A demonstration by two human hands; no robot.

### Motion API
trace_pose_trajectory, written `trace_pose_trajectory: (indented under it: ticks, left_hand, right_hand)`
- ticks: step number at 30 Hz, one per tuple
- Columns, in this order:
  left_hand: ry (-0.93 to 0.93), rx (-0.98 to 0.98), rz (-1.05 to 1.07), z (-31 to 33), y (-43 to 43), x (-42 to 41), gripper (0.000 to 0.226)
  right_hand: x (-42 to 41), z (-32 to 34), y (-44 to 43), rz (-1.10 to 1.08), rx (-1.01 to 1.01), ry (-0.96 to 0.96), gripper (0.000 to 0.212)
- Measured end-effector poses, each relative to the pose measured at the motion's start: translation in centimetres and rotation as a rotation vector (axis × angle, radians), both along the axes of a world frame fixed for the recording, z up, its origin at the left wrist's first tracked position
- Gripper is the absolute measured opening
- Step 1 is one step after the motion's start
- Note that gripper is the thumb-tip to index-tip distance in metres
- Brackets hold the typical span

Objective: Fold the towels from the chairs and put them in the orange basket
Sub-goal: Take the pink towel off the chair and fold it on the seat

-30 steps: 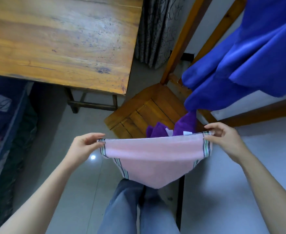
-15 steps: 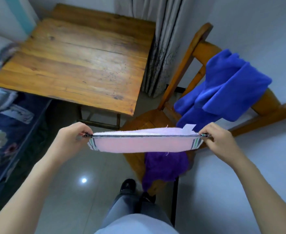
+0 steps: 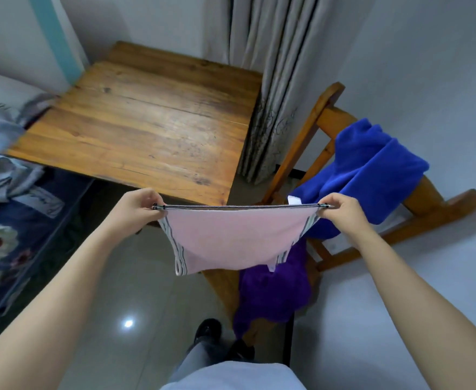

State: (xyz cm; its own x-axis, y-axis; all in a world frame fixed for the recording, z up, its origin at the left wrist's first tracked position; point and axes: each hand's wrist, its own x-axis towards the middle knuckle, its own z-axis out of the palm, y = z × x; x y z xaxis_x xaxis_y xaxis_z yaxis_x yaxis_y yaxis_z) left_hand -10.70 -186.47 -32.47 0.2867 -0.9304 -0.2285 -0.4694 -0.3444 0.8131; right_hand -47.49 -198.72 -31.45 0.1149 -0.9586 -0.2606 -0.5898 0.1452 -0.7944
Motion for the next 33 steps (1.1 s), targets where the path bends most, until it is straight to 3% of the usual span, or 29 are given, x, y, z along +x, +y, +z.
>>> trace_pose_trajectory:
  ticks: [6,10,14,21,27,33]
  left_hand:
    - [0.281,-0.021,0.137,0.2,-2.2,0.3,0.019]
    - [0.495,-0.031,0.216,-0.5,-1.7,-0.3,0.020]
    - [0.405,0.085,0.150,-3.8,0.4,-0.9,0.013]
    - [0.332,0.380,0.067,-12.6,5.3,-3.4,0.017]
    - [0.330,0.559,0.157,-19.0,8.5,-5.2,0.027]
    - [0.407,0.545,0.271,-21.4,7.9,-5.8,0.023]
  right_hand:
    - [1.3,-0.2,-2.4,-0.264,0.148,-0.387,0.029]
    - [1.1,-0.1,-1.9,-0.303,0.152,-0.491,0.031]
    - [-0.5,-3.2,0.4,-0.299,0.183,-0.377,0.032]
    - [-3.9,-12.6,6.3,-0.230,0.401,0.014,0.026]
    - [-4.4,-16.2,9.5,-0.229,0.522,0.091,0.026]
    - [-4.4,-18.0,8.1,-0.230,0.520,0.106,0.011]
